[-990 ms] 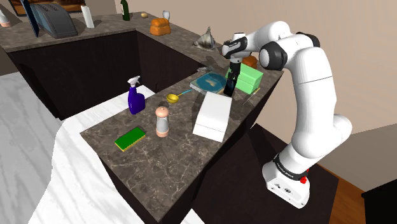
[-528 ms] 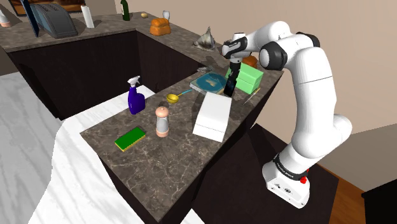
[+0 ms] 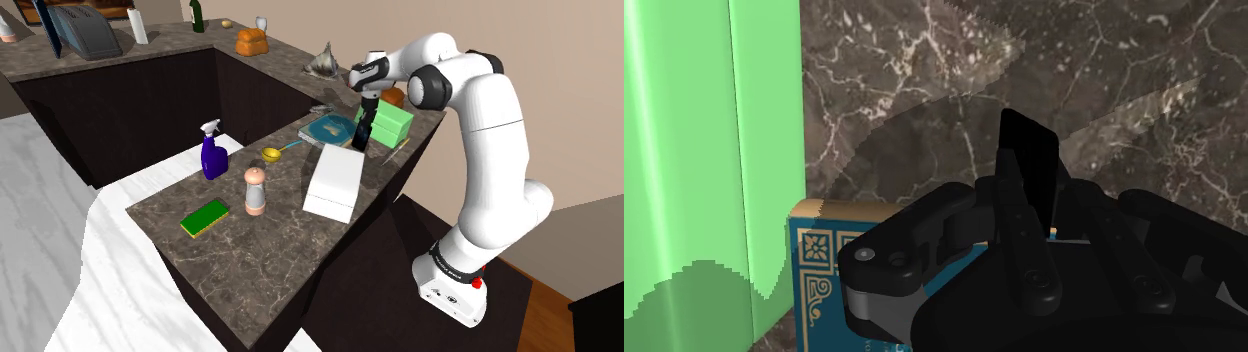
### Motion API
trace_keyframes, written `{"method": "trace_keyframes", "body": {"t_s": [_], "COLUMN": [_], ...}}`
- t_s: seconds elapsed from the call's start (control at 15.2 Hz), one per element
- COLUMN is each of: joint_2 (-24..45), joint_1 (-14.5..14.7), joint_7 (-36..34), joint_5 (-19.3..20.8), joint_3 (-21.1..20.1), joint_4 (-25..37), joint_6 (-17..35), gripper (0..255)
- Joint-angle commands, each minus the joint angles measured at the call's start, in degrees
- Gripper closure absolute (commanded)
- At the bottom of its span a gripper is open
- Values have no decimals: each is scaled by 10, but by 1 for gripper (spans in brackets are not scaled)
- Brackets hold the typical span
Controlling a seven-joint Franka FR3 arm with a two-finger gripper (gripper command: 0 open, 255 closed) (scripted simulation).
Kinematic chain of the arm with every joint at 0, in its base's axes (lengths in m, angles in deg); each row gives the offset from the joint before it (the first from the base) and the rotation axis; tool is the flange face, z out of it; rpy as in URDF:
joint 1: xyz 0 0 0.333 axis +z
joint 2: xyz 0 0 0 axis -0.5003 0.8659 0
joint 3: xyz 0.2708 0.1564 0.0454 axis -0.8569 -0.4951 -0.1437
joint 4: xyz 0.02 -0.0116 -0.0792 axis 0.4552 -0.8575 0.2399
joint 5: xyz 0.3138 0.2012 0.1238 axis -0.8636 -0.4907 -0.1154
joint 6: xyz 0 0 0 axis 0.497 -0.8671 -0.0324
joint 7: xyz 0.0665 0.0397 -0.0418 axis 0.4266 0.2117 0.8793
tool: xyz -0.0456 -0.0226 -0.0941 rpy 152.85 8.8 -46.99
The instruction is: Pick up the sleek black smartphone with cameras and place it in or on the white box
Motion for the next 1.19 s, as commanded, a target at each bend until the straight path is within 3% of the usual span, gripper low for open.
{"method": "trace_keyframes", "body": {"t_s": [0.0,1.12], "joint_2": [-6,-62], "joint_1": [1,6], "joint_7": [0,0], "joint_5": [2,18], "joint_3": [1,15], "joint_4": [2,43], "joint_6": [-7,-103], "gripper": [255,255]}}
